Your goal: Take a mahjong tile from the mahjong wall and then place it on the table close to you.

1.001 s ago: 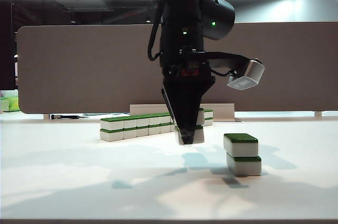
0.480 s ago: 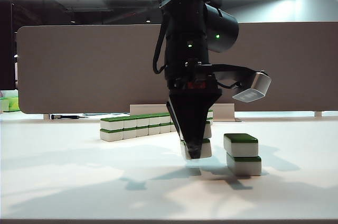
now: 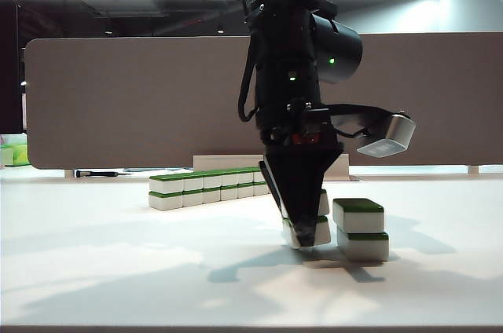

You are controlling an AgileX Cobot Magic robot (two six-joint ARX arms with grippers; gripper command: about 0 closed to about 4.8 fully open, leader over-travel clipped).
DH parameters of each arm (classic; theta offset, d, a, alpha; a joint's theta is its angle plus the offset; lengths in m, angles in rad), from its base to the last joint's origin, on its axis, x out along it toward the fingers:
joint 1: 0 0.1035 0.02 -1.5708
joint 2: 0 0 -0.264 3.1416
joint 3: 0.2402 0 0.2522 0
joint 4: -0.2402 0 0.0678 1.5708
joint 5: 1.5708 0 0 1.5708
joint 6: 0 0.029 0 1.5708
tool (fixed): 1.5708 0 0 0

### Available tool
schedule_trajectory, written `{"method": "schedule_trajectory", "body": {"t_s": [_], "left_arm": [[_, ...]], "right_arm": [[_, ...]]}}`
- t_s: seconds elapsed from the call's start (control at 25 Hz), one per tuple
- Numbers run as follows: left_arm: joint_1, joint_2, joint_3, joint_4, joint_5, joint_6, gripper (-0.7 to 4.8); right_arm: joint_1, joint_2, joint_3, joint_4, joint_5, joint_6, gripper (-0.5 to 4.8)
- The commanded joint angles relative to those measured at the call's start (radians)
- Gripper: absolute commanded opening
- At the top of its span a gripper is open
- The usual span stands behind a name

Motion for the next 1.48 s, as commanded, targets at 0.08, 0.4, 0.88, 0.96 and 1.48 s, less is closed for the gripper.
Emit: {"method": "schedule_trajectory", "body": {"t_s": [0.08, 0.4, 0.88, 0.96, 1.48], "left_arm": [[-0.006, 0.004, 0.003, -0.019, 0.014, 0.000, 1.19], [-0.007, 0.053, 0.003, -0.040, 0.038, 0.000, 1.22], [-0.008, 0.056, 0.003, -0.014, 0.054, 0.000, 1.48], [-0.008, 0.056, 0.003, -0.005, 0.047, 0.000, 1.51], [-0.001, 0.057, 0.003, 0.049, -0.045, 0.000, 1.51]], "right_arm": [[0.000, 0.000, 0.004, 0.016, 0.002, 0.000, -0.01], [0.000, 0.000, 0.004, 0.016, 0.002, 0.000, -0.01], [0.000, 0.000, 0.004, 0.016, 0.002, 0.000, -0.01], [0.000, 0.000, 0.004, 0.016, 0.002, 0.000, -0.01], [0.000, -0.001, 0.004, 0.016, 0.002, 0.000, -0.01]]}}
